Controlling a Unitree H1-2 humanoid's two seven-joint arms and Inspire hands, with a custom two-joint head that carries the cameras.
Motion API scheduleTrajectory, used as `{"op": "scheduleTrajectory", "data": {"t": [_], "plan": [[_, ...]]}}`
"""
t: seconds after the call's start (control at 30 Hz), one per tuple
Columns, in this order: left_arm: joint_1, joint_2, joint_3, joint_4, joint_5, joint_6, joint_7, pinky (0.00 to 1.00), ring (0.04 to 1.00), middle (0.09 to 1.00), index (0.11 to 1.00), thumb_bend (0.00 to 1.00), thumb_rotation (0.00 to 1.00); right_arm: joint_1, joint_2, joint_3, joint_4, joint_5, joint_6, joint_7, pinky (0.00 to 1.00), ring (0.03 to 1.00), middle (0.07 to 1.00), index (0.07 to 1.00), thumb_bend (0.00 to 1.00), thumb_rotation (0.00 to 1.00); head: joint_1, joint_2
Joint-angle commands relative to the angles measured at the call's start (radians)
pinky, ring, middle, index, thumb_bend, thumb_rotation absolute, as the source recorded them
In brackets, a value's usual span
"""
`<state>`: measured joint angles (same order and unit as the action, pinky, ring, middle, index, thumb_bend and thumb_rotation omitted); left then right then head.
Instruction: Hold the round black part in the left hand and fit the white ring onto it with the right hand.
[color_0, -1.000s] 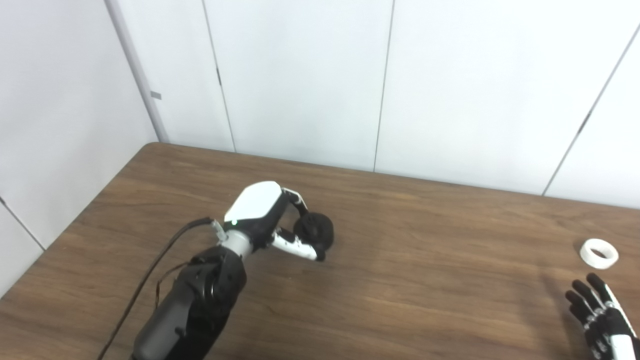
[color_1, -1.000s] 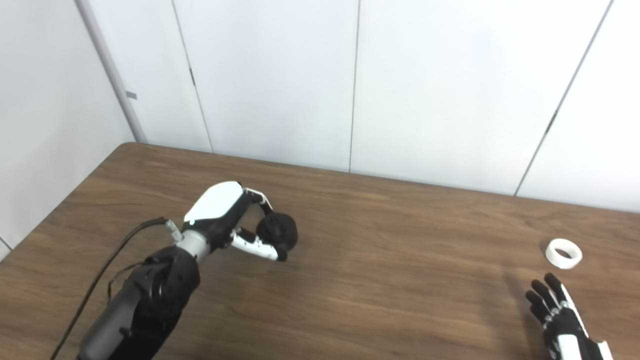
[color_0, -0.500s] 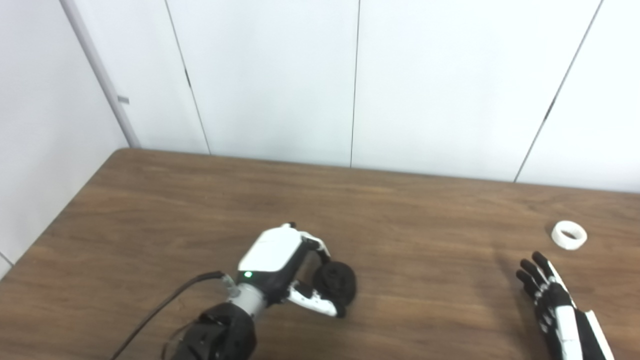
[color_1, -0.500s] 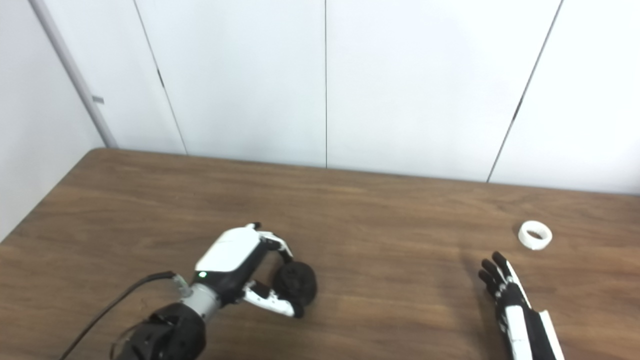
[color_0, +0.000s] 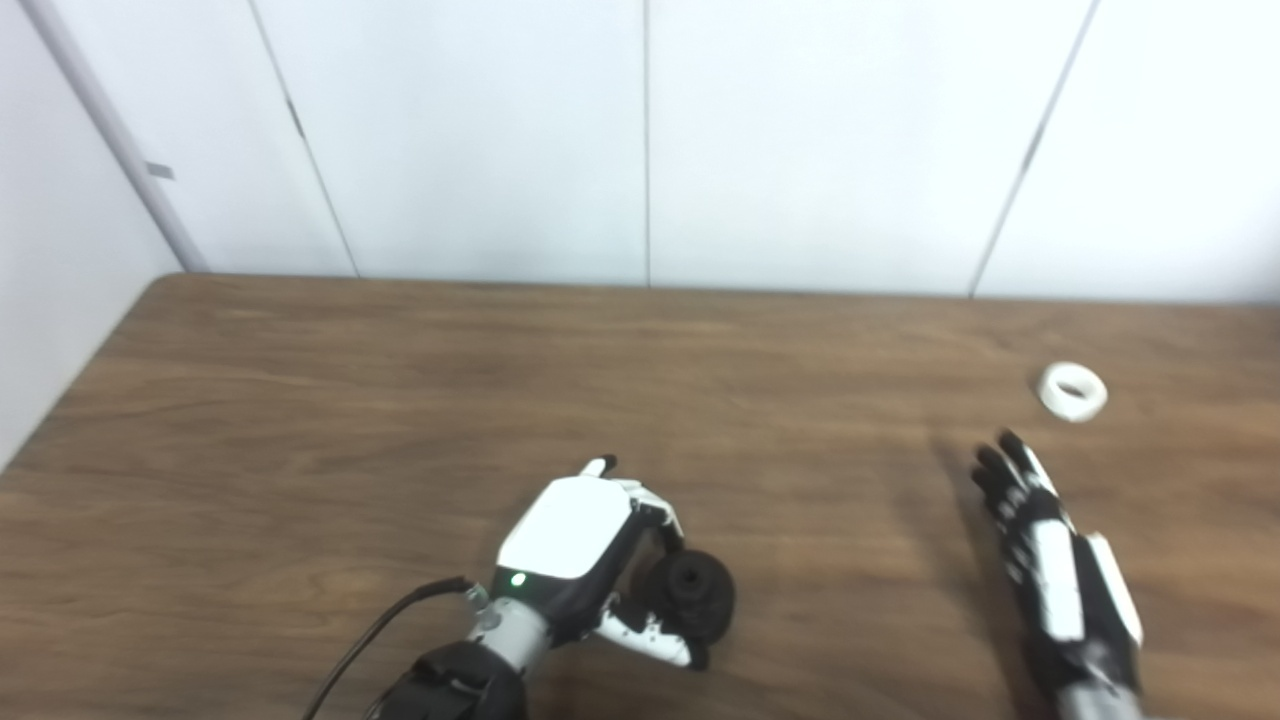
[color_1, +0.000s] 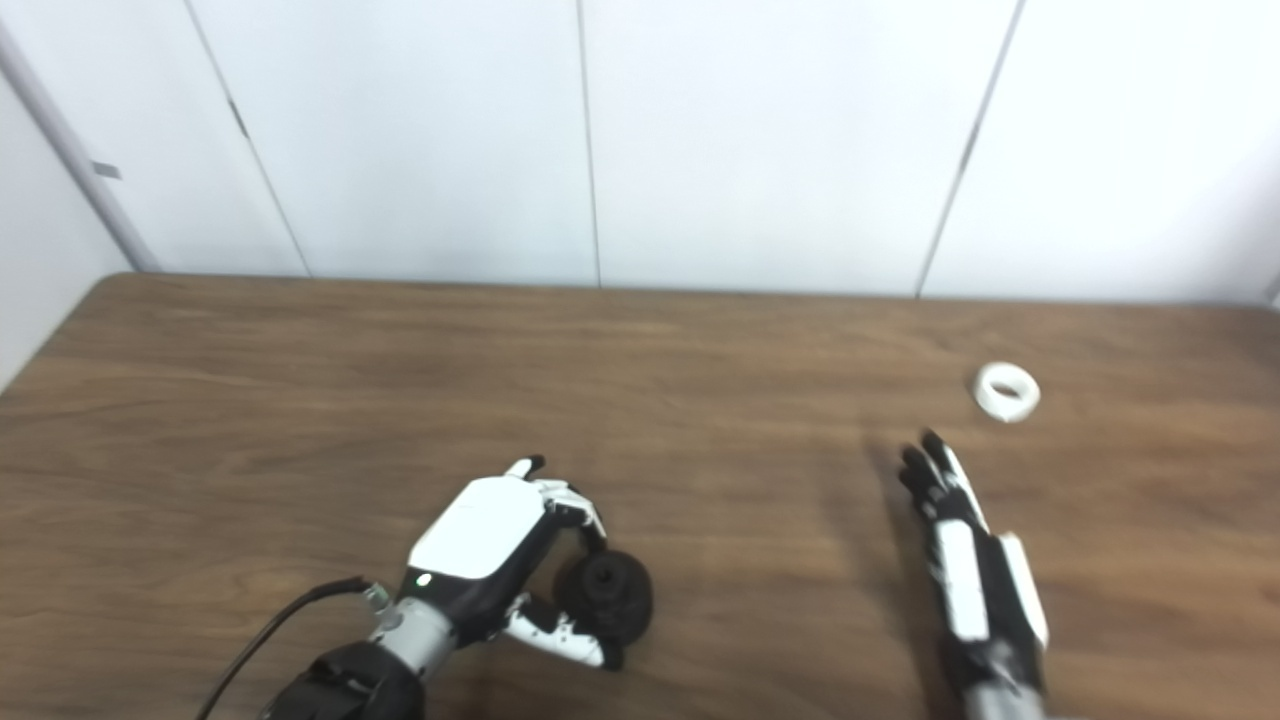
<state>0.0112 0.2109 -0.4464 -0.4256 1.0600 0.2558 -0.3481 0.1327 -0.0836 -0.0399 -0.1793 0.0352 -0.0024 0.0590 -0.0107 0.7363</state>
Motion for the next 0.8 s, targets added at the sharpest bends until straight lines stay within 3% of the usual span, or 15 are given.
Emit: {"op": "scheduleTrajectory", "data": {"t": [0.0, 0.27, 0.77], "plan": [[-0.006, -0.007, -0.002, -0.007, 0.02, -0.028, 0.021, 1.0, 0.862, 0.75, 0.482, 0.52, 0.05, 0.014, 0.016, 0.023, -0.02, -0.01, 0.019, 0.002, 0.99, 0.932, 0.933, 0.96, 0.6, 0.99, -0.004, 0.005], [0.028, -0.015, -0.005, -0.007, 0.058, -0.059, 0.018, 1.0, 0.864, 0.756, 0.483, 0.52, 0.05, 0.013, 0.028, 0.042, -0.059, -0.02, 0.052, -0.022, 1.0, 0.931, 0.926, 0.952, 0.57, 1.0, -0.045, 0.046], [0.106, -0.044, -0.006, -0.007, 0.09, -0.056, 0.021, 1.0, 0.872, 0.76, 0.484, 0.52, 0.05, 0.012, 0.019, 0.04, -0.115, -0.008, 0.109, -0.037, 0.97, 0.916, 0.921, 0.944, 0.57, 0.99, -0.054, 0.073]]}}
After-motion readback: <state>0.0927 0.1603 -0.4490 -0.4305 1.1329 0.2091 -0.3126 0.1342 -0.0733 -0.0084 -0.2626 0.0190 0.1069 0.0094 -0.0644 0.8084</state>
